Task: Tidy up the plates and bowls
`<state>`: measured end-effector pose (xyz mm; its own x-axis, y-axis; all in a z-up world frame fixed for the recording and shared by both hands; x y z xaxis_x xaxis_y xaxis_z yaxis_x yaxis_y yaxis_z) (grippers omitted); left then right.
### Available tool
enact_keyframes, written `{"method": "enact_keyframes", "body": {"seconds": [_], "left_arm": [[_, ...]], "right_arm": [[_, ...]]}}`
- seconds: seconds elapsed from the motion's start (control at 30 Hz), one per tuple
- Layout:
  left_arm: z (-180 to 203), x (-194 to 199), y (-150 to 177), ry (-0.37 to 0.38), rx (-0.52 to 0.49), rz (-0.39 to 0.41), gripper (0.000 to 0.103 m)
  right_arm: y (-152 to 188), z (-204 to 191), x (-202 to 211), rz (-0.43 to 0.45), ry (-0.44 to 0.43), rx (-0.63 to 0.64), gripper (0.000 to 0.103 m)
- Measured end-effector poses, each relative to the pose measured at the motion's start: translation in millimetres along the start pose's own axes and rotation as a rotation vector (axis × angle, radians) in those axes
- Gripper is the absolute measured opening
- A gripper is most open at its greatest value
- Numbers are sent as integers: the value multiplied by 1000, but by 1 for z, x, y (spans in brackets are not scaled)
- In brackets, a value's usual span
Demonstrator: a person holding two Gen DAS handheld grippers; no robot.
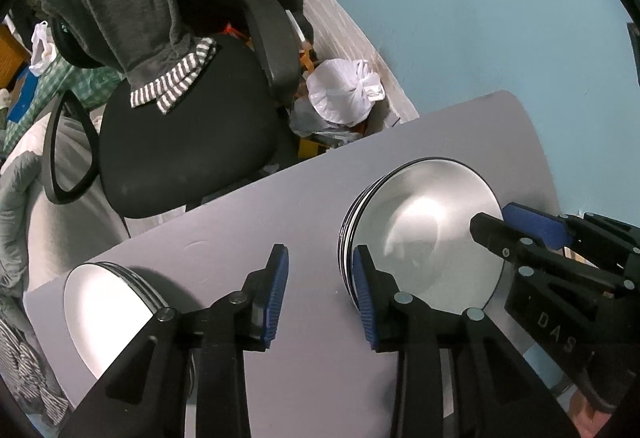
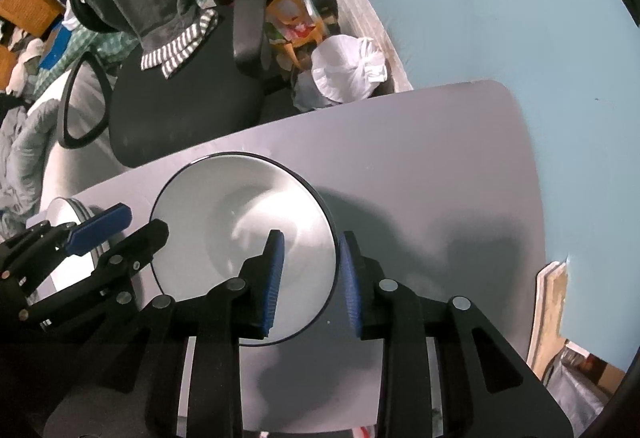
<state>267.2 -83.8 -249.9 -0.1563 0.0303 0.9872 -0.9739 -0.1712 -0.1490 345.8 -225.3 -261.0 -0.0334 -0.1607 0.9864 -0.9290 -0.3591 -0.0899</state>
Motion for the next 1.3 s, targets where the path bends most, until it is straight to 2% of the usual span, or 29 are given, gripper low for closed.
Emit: {"method": "enact_keyframes", "body": {"seconds": [0.07, 0.3, 0.6, 0.73, 0.83, 0.97, 1.17, 1.3], "left_arm": [[-2, 7, 0, 5, 10, 17, 46], [-10, 30, 0, 33, 39, 57, 46], [-20, 65, 5, 85, 86, 105, 47], [-24, 82, 8, 84, 85, 148, 60], [-28, 94, 13, 67, 74, 179, 61], [-35, 107, 18, 68, 70, 194, 61], [-52, 126, 25, 112, 129, 212, 62], [-61, 139, 32, 116, 142, 235, 63]], "right_arm": [[-1, 0, 4, 13, 6, -2, 30], [-3, -5, 22, 60, 23, 8, 48], [-5, -12, 49, 118, 32, 23, 57], [-5, -18, 63, 152, 45, 33, 63], [-4, -22, 75, 185, 60, 47, 67], [-2, -28, 90, 213, 61, 51, 68], [3, -40, 110, 245, 48, 58, 69], [7, -49, 123, 274, 53, 67, 69]]}}
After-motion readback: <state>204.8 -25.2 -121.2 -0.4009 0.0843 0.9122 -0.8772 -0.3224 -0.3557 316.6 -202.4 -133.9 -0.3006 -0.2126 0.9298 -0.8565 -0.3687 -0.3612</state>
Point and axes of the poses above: each gripper's, at about its wrist camera, not at the fingertips, and x roughly against the way its jaws point, z to its right, y to its underside, the point moved 6 cm from there along -x, roughly the way its jaws point, and after that the axes turned 4 degrees about x, right-handed, at the moved point
